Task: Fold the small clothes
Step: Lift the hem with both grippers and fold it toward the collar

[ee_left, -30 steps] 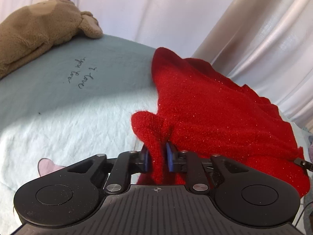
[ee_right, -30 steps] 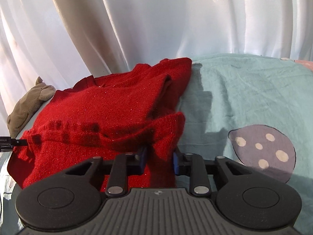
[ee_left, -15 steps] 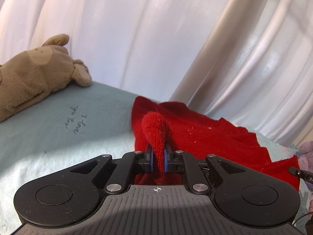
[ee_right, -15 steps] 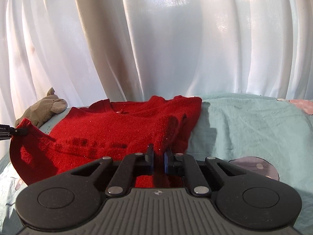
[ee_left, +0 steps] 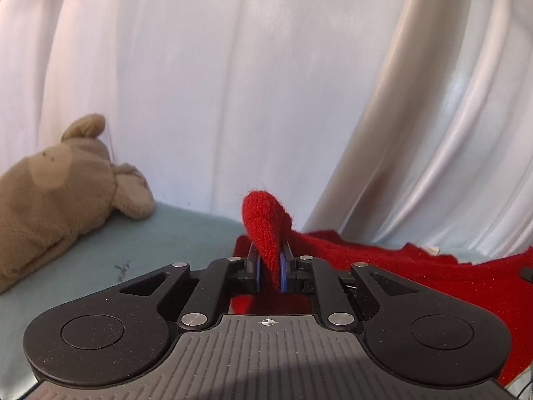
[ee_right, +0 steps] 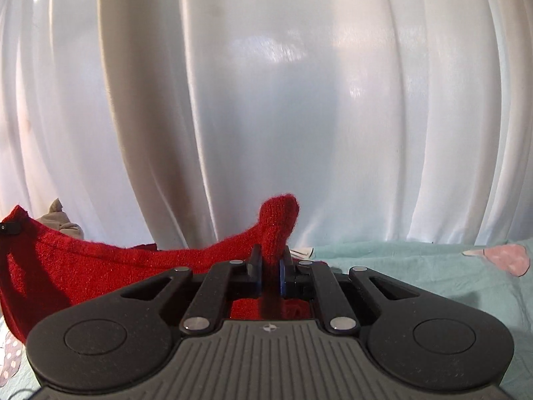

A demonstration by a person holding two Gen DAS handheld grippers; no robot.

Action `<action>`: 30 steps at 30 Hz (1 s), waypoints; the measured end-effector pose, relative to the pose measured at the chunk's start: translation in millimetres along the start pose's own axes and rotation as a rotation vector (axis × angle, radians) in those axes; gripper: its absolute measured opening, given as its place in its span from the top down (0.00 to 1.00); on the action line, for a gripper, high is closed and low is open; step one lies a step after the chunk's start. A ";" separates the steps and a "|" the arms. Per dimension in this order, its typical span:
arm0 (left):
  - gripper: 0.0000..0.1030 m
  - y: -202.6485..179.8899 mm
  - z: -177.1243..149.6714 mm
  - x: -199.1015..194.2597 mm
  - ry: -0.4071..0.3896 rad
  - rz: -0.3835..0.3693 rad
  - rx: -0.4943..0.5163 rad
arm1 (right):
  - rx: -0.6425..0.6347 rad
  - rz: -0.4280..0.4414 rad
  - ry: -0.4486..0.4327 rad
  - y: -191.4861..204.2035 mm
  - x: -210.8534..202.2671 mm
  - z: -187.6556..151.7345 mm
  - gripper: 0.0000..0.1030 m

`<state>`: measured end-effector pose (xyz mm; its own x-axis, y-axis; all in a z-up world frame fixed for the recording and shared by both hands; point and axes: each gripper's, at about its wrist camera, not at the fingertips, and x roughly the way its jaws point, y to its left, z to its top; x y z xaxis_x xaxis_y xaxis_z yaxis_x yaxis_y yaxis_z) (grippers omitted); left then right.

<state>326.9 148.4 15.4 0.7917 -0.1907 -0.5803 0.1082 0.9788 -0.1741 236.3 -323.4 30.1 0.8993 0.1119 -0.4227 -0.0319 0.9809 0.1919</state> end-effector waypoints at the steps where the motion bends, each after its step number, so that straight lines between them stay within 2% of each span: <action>1: 0.85 2.1 -5.8 15.7 0.049 0.007 -0.004 | 0.018 0.007 0.033 -4.4 12.4 -2.8 0.92; 2: 0.84 4.2 -13.5 30.4 0.096 0.025 -0.007 | 0.042 0.020 0.083 -9.5 27.5 -8.0 0.91; 4: 0.74 9.7 -27.5 47.4 0.156 0.036 -0.009 | 0.085 0.033 0.177 -18.6 51.5 -20.1 0.90; 6: 0.58 14.8 -35.7 52.4 0.164 0.022 -0.018 | 0.104 0.030 0.229 -24.7 63.2 -29.0 0.85; 7: 0.55 18.2 -37.2 53.3 0.164 0.006 -0.031 | 0.113 0.035 0.231 -28.5 63.4 -32.3 0.80; 8: 0.46 21.8 -36.8 55.2 0.174 -0.007 -0.051 | 0.124 0.046 0.228 -31.5 63.2 -33.2 0.72; 9: 0.41 24.6 -35.5 57.7 0.184 -0.011 -0.069 | 0.135 0.062 0.236 -32.5 64.2 -34.9 0.67; 10: 0.41 28.8 -34.9 61.1 0.190 -0.016 -0.091 | 0.143 0.067 0.254 -34.3 67.4 -34.7 0.55; 12: 0.47 34.7 -35.6 65.7 0.203 -0.012 -0.125 | 0.123 0.048 0.274 -32.0 74.2 -37.9 0.53; 13: 0.51 35.0 -35.2 66.4 0.201 0.000 -0.135 | 0.119 0.051 0.280 -29.3 76.8 -37.0 0.57; 14: 0.63 33.3 -34.4 65.9 0.200 -0.001 -0.133 | 0.118 0.045 0.276 -28.5 77.0 -38.1 0.66; 15: 0.75 30.8 -34.0 64.2 0.194 0.002 -0.123 | 0.109 0.046 0.267 -27.0 75.9 -38.4 0.71; 17: 0.87 20.7 -30.9 58.8 0.173 0.044 -0.066 | 0.053 0.027 0.242 -19.3 70.6 -35.0 0.85; 19: 0.88 11.1 -25.6 54.0 0.166 0.073 -0.021 | -0.020 0.004 0.223 -10.6 63.8 -30.8 0.90; 22: 0.88 3.0 -18.7 48.0 0.156 0.093 -0.001 | -0.089 -0.020 0.188 -1.3 54.2 -24.4 0.92; 30: 0.88 -10.3 2.4 27.1 0.079 0.133 0.037 | -0.171 -0.064 0.076 20.1 34.8 -6.4 0.92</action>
<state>348.7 133.3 3.4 0.7512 -0.0626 -0.6571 0.0283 0.9976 -0.0627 264.2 -298.8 13.6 0.8667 0.0541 -0.4958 -0.0554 0.9984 0.0121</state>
